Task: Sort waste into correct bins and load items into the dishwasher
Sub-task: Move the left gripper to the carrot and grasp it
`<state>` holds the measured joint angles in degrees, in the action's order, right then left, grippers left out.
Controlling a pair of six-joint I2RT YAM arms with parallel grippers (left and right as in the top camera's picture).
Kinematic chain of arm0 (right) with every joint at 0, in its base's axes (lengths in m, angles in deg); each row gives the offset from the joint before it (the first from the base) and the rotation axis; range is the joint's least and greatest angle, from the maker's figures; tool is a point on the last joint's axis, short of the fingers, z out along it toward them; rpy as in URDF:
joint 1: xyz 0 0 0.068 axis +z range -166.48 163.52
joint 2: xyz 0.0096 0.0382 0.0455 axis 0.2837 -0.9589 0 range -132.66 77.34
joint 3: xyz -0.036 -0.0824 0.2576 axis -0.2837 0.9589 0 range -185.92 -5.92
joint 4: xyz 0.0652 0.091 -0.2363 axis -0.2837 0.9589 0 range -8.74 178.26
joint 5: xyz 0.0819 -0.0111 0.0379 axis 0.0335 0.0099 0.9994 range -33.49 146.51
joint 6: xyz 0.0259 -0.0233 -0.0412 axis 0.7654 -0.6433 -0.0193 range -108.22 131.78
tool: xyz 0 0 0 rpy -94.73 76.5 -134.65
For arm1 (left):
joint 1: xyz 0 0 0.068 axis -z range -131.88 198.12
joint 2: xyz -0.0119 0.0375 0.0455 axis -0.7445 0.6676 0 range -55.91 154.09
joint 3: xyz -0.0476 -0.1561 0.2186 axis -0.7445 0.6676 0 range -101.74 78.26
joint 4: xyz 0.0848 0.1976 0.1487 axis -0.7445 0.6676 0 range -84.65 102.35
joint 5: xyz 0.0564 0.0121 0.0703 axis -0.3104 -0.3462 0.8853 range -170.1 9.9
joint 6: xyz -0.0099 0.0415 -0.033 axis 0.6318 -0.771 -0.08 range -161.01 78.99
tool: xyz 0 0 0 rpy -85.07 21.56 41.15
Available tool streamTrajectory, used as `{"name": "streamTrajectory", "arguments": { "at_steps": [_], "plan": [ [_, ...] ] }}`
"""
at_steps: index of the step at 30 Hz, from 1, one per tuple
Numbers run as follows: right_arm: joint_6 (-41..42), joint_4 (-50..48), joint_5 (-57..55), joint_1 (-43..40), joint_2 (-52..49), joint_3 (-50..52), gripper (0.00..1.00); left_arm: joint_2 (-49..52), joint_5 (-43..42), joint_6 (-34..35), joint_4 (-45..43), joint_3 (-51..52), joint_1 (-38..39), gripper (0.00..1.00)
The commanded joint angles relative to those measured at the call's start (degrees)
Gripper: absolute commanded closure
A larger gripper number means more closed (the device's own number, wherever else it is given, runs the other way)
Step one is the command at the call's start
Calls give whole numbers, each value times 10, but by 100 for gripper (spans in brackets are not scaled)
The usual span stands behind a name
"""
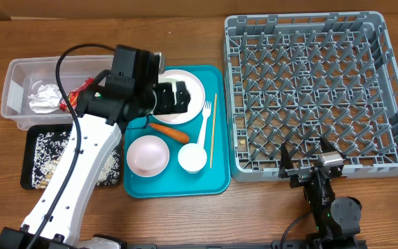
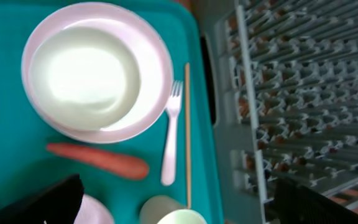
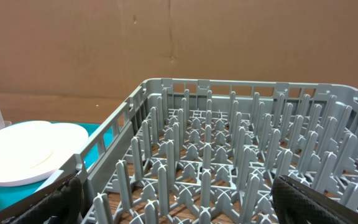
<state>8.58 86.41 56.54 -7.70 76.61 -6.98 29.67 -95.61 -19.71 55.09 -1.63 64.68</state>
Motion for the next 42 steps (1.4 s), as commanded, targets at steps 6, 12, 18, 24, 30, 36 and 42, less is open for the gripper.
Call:
{"name": "streamTrajectory", "arguments": {
  "at_steps": [6, 12, 18, 24, 30, 36, 42],
  "plan": [
    [3, -3, 1, 5, 5, 6, 0, 9, -8, 94, -7, -8, 18, 23],
    [3, -3, 1, 5, 5, 6, 0, 52, 90, 192, 11, -8, 76, 46],
    [2, -3, 0, 5, 5, 6, 0, 110, 147, 264, 13, -8, 118, 51],
    [2, -3, 0, 5, 5, 6, 0, 164, 149, 271, 14, -8, 119, 59],
    [2, -3, 1, 5, 5, 6, 0, 224, 149, 304, 28, -8, 119, 65],
    [2, -3, 1, 5, 5, 6, 0, 239, 163, 335, 27, -8, 119, 67],
    [3, -3, 0, 5, 5, 6, 0, 239, 176, 379, 29, -8, 119, 68]
  ]
}}
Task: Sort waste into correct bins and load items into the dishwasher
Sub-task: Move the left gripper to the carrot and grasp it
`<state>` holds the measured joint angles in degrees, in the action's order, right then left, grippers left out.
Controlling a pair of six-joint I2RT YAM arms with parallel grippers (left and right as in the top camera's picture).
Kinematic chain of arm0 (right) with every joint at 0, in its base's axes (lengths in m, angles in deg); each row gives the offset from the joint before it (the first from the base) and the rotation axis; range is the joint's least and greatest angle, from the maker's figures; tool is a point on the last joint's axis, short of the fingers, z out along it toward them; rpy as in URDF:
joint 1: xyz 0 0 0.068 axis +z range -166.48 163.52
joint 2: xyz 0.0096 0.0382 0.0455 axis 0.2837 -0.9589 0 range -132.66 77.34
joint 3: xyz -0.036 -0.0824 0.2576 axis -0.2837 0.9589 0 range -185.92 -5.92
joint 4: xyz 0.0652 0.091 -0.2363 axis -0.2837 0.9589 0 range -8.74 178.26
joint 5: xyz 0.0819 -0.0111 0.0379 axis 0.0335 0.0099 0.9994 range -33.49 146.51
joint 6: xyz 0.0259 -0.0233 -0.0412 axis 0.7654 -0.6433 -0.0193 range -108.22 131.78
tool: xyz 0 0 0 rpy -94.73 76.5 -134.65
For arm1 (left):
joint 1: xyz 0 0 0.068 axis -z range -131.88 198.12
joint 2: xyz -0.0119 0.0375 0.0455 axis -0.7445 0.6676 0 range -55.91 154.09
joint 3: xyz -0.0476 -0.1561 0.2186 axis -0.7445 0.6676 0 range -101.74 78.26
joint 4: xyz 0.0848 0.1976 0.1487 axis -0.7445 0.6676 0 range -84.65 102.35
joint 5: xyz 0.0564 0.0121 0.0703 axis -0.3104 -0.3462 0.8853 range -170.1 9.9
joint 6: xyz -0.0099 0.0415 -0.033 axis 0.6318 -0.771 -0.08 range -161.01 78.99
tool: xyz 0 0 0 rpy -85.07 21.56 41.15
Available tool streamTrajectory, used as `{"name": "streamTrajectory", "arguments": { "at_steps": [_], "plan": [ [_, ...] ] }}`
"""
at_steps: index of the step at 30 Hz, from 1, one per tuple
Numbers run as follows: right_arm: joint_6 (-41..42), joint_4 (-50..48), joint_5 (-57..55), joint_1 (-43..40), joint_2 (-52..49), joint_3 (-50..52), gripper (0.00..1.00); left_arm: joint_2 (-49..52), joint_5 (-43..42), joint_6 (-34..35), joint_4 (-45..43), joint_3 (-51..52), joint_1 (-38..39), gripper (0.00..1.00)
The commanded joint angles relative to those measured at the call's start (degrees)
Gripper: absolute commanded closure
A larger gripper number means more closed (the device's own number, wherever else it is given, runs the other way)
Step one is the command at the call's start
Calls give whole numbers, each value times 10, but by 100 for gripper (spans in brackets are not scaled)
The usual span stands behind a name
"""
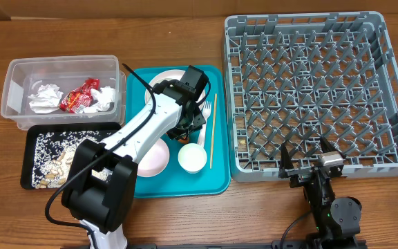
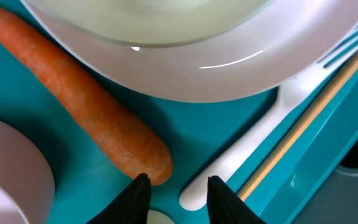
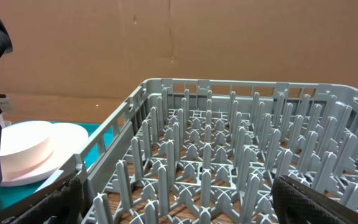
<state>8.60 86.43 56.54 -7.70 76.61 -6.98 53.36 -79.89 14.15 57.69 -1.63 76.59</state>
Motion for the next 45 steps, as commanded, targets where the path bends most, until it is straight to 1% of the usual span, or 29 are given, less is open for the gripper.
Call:
{"name": "streamTrajectory", "arguments": {
  "at_steps": [1, 4, 7, 14, 17, 21, 24, 31, 35, 45],
  "plan": [
    [2, -3, 1, 5, 5, 6, 0, 2, 21, 45, 3, -8, 0, 68],
    [2, -3, 0, 5, 5, 6, 0, 2, 41, 59, 10, -8, 0, 67],
    [2, -3, 0, 5, 5, 6, 0, 2, 63, 92, 32, -8, 0, 67],
    [2, -3, 0, 5, 5, 6, 0, 2, 77, 113, 42, -7, 1, 59],
    [2, -3, 0, 5, 5, 6, 0, 2, 77, 125, 34, 2, 1, 58],
    [2, -3, 0, 5, 5, 6, 0, 2, 77, 146, -3, 38, 1, 58],
    [2, -3, 0, 5, 5, 6, 0, 2, 77, 146, -20, 53, 1, 58],
    [2, -3, 1, 5, 5, 6, 0, 2, 75, 146, -21, 56, 1, 58],
    [2, -3, 1, 5, 5, 6, 0, 2, 75, 146, -31, 64, 1, 55],
    [2, -3, 0, 5, 5, 6, 0, 2, 72, 148, -75, 95, 1, 56]
  ]
}}
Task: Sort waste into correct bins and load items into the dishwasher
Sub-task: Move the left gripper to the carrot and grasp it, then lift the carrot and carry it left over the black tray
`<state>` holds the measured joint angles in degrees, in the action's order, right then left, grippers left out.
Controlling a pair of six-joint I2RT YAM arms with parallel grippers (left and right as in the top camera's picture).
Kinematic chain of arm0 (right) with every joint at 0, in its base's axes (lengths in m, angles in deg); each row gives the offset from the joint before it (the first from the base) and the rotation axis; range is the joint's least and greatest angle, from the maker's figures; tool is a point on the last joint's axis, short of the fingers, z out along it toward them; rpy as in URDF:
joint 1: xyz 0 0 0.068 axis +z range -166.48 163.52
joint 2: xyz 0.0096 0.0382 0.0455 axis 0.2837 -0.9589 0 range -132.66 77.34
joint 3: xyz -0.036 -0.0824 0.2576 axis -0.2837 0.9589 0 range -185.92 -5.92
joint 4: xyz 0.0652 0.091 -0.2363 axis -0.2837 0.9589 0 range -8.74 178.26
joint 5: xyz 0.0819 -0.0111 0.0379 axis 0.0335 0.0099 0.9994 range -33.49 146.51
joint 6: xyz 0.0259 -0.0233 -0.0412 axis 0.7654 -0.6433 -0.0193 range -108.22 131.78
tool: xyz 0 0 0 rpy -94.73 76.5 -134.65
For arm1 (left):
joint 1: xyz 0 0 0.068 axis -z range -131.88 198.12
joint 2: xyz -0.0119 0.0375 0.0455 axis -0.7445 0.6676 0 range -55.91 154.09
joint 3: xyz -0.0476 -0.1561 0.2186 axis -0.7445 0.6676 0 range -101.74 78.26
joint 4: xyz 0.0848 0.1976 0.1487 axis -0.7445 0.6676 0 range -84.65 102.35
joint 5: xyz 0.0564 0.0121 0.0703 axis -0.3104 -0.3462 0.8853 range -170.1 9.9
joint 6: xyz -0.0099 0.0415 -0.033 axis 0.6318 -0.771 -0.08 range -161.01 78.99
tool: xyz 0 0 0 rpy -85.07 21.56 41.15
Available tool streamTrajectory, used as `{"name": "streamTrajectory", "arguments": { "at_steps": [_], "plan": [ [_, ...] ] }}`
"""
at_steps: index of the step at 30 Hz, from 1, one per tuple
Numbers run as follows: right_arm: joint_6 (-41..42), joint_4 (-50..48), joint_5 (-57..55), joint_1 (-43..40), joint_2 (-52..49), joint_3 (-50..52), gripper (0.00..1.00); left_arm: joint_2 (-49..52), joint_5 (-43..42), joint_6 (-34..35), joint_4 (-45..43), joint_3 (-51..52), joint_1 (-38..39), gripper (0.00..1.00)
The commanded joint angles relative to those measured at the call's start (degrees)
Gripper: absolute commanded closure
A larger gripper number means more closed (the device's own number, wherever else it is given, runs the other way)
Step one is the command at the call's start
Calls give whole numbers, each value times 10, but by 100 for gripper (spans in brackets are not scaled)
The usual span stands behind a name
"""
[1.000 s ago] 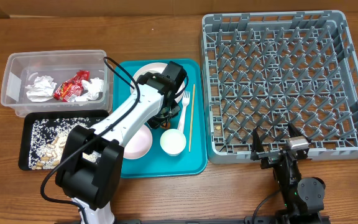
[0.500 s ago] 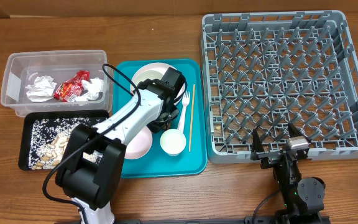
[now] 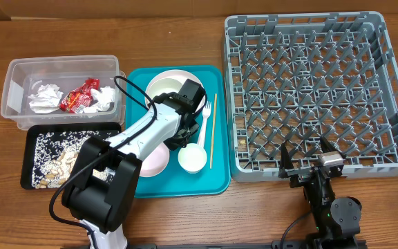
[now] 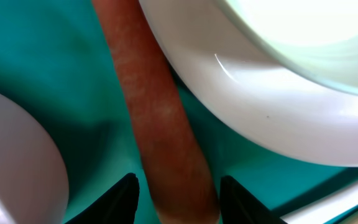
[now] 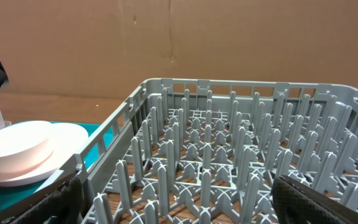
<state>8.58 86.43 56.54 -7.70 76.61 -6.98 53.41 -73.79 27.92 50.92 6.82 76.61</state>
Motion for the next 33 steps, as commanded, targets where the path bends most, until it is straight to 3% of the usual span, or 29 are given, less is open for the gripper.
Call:
{"name": "streamTrajectory", "arguments": {
  "at_steps": [1, 6, 14, 25, 30, 33],
  "plan": [
    [2, -3, 0, 5, 5, 6, 0, 2, 12, 10, -11, 13, 1, 56],
    [2, -3, 1, 5, 5, 6, 0, 2, 12, 10, -26, 20, 1, 60],
    [2, -3, 1, 5, 5, 6, 0, 2, 11, 10, -26, 20, 1, 80],
    [3, -3, 0, 5, 5, 6, 0, 2, -32, 9, -30, 14, 0, 76],
    [2, -3, 0, 5, 5, 6, 0, 1, -21, 9, 17, -19, 0, 76],
    [2, -3, 1, 5, 5, 6, 0, -3, 19, 7, 85, -62, 0, 84]
  ]
}}
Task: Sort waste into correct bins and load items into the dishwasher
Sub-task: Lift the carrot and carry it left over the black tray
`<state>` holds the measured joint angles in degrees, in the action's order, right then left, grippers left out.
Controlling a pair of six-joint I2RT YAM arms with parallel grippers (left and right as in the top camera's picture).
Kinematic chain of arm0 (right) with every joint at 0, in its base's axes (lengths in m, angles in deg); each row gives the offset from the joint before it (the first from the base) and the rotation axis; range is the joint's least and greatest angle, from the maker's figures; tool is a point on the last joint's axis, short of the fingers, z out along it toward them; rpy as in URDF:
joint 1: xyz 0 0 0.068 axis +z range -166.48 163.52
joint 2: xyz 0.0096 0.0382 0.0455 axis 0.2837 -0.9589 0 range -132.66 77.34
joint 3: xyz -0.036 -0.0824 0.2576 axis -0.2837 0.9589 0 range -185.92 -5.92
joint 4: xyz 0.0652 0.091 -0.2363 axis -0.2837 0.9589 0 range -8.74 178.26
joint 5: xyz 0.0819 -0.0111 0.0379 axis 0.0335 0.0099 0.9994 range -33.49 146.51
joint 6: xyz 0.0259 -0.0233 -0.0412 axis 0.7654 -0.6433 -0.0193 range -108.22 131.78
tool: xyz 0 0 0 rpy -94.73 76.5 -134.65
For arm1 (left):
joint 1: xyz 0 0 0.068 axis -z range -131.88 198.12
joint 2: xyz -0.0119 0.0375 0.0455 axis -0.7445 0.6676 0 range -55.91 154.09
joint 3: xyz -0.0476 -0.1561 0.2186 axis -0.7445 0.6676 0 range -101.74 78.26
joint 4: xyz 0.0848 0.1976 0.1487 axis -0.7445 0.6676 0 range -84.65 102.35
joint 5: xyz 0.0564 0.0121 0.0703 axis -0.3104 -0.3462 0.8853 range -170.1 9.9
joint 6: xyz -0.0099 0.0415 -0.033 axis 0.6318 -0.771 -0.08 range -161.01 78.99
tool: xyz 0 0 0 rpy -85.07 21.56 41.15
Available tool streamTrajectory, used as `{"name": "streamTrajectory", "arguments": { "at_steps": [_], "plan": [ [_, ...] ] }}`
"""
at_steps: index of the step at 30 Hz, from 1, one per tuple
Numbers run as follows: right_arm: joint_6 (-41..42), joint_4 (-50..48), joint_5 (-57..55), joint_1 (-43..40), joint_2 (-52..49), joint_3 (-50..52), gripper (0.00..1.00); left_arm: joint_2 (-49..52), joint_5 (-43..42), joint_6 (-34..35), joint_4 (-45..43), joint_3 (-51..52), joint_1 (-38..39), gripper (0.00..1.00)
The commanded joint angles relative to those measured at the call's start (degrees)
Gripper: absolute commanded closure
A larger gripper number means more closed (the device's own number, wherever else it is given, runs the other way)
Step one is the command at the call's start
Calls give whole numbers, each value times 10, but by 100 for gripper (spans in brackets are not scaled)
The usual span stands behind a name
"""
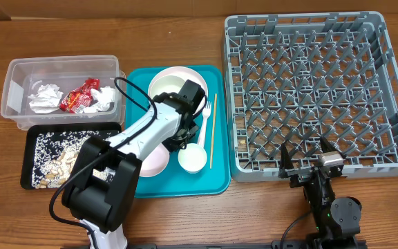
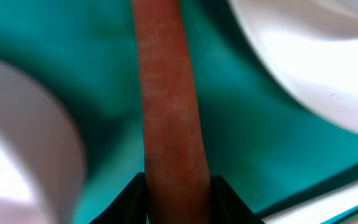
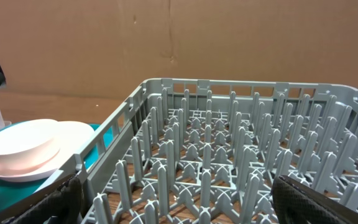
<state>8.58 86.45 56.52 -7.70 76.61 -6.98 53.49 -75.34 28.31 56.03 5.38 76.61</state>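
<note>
An orange carrot (image 2: 166, 93) lies on the teal tray (image 1: 144, 185), and my left gripper (image 2: 176, 193) is shut on it, both black fingers pressed to its sides. In the overhead view the left gripper (image 1: 183, 131) covers the carrot. Around it are a white plate with a bowl (image 1: 175, 83), a pink bowl (image 1: 150, 158), a white cup (image 1: 192, 159), a white fork (image 1: 204, 119) and a wooden chopstick (image 1: 213, 131). The grey dish rack (image 1: 309, 90) stands at the right. My right gripper (image 1: 306, 162) rests open at the rack's front edge.
A clear bin (image 1: 16, 104) at the back left holds crumpled paper and a red wrapper. A black tray (image 1: 33, 138) with rice and food scraps sits in front of it. The rack's upright pegs (image 3: 204, 168) fill the right wrist view.
My left gripper's fingers, which straddled the carrot with gaps at each side, are now pressed against it. The plate and bowl look slightly shifted. The right arm is unchanged.
My left gripper first hung open high over the plate at the tray's back. Then it was low over the carrot's end beside the fork. Then its fingers stood either side of the carrot, and now they are shut on it.
</note>
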Motion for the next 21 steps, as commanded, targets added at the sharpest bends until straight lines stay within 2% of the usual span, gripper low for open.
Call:
{"name": "streamTrajectory", "arguments": {
  "at_steps": [1, 12, 15, 21],
  "plan": [
    [2, -4, 1, 5, 5, 6, 0, -4, 45, 3, 52, -60, 0, 85],
    [2, -4, 1, 5, 5, 6, 0, -5, 63, -40, 146, -177, 0, 86],
    [2, -4, 1, 5, 5, 6, 0, -5, 68, -46, 169, -208, 0, 94],
    [2, -4, 1, 5, 5, 6, 0, -5, 98, -46, 224, -261, 0, 95]
  ]
}}
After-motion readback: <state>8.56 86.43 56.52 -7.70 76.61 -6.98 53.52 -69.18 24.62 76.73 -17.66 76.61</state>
